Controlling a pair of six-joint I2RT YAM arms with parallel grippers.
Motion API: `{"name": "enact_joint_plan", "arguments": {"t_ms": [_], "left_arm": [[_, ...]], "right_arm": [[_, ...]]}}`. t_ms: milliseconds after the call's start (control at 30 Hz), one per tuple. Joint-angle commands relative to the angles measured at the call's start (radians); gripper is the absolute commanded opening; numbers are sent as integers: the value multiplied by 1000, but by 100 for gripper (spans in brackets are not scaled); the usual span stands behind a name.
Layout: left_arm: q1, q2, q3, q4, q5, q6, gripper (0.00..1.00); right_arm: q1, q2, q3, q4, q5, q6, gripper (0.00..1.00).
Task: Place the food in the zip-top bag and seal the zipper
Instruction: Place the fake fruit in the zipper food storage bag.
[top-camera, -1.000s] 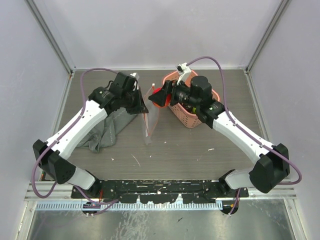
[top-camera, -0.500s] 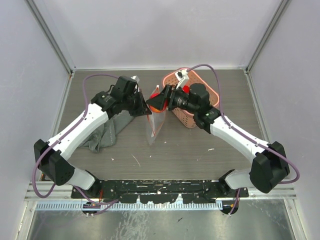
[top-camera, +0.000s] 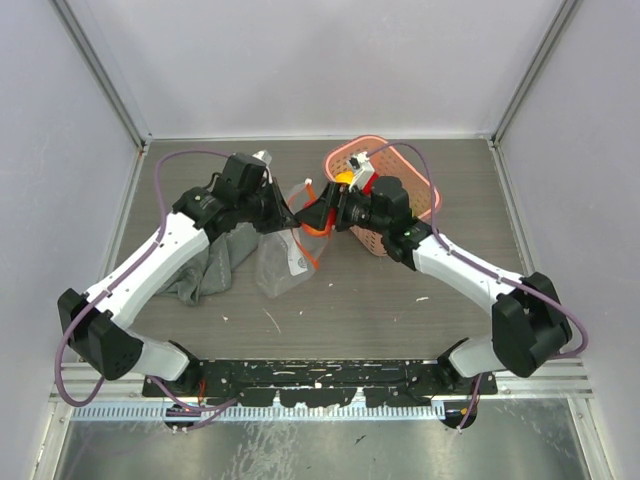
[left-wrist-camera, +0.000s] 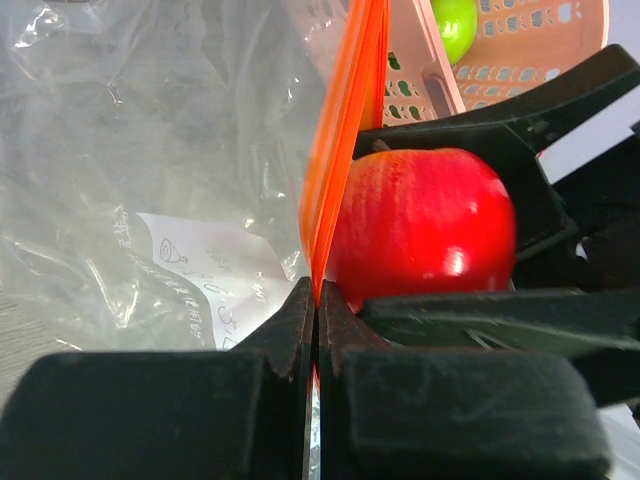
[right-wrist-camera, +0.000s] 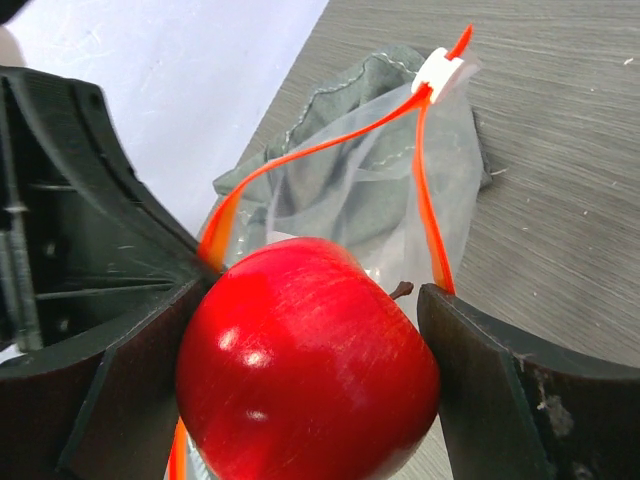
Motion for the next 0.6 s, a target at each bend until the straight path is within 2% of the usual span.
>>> {"name": "enact_joint_plan", "arguments": {"t_ms": [0, 567], "left_arm": [[-5, -45, -13, 88, 30, -6, 0], [5, -87, -24, 108, 76, -4, 0]], "right_arm": [[6, 37, -4, 74, -20, -37, 38], [53, 76, -119, 246, -121, -233, 35]]}}
